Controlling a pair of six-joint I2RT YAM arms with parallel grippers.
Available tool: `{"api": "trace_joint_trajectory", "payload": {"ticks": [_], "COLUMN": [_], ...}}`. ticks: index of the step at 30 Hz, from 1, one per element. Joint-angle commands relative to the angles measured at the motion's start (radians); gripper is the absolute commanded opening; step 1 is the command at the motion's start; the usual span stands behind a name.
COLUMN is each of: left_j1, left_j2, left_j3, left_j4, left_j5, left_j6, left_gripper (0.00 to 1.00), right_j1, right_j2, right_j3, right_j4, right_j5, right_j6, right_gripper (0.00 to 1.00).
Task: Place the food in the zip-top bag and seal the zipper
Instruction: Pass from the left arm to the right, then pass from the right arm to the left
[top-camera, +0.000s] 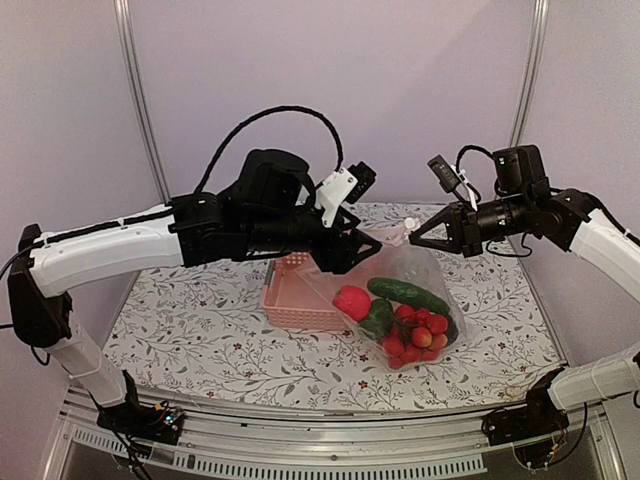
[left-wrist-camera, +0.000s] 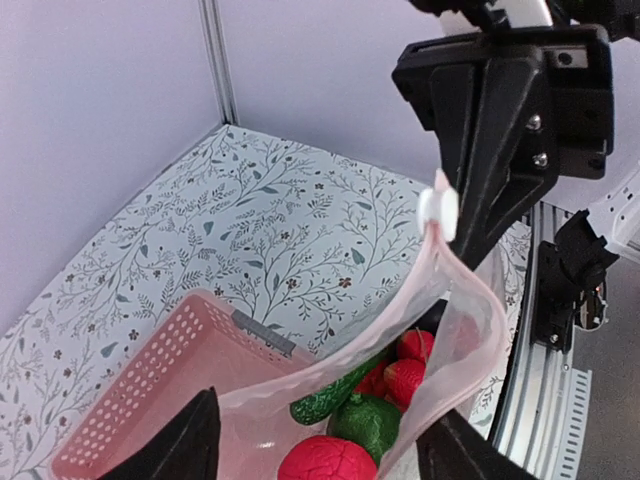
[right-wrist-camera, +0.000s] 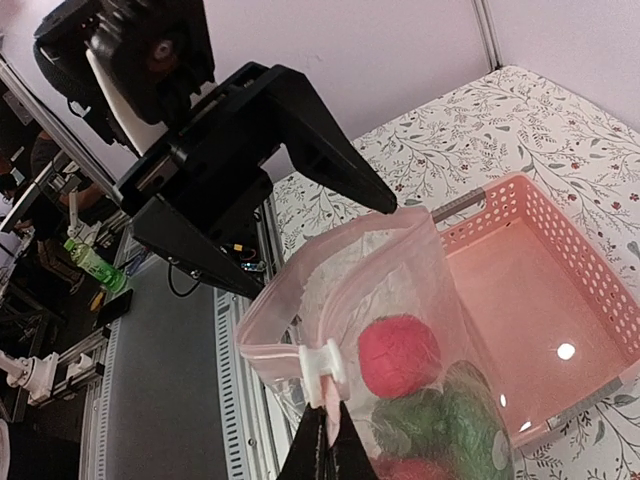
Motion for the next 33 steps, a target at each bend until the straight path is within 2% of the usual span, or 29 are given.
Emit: {"api": "trace_joint_trajectory", "payload": {"ticks": [1, 8, 13, 17, 21, 22, 24, 28, 30, 33], "left_j1": [0.013, 0.022, 0.026, 0.028, 0.033, 0.039, 0.071, 0.149, 0.16, 0.159], "left_j2": [0.009, 0.126, 0.207, 0.214, 0.178, 0.18, 0.191, 0.226, 0.227, 0.223], "left_j3": [0.048, 0.154, 0.258, 0.29, 0.276, 0.278, 0.286, 0.294, 0.279, 0.258], "left_j4": [0.137, 0.096, 0.016, -0.039, -0.048, -0.045, -0.035, -0.003, 0.021, 0.05], "left_j5": [0.081, 0.323, 0.426, 0.436, 0.386, 0.361, 0.377, 0.574, 0.642, 0.705], "left_j6": [0.015, 0.069, 0.048, 0.065, 0.073, 0.053, -0.009, -0.098, -0.101, -0.094], "left_gripper": [0.71, 0.7, 0.76, 0.82, 0.95, 0.95, 0.87, 0.7, 0.69, 0.75], "right_j1": [0.021, 0.032, 0.032, 0.032, 0.032, 0.032, 0.032, 0.032, 0.032, 0.032], "right_j2": [-0.013, -0.023, -0.029, -0.035, -0.042, -0.044, -0.044, -0.034, -0.033, -0.029], "right_j3": [0.021, 0.002, 0.016, 0.024, 0.038, 0.042, 0.052, 0.072, 0.079, 0.097], "right_j4": [-0.097, -0.119, -0.124, -0.127, -0.126, -0.126, -0.13, -0.148, -0.15, -0.153], "right_j5": [0.025, 0.063, 0.12, 0.16, 0.157, 0.148, 0.139, 0.142, 0.149, 0.169], "right_j6": [-0.059, -0.079, -0.08, -0.075, -0.067, -0.067, -0.066, -0.078, -0.08, -0.066], "right_gripper": [0.0, 0.0, 0.0, 0.0, 0.0, 0.0, 0.0, 0.0, 0.0, 0.0]}}
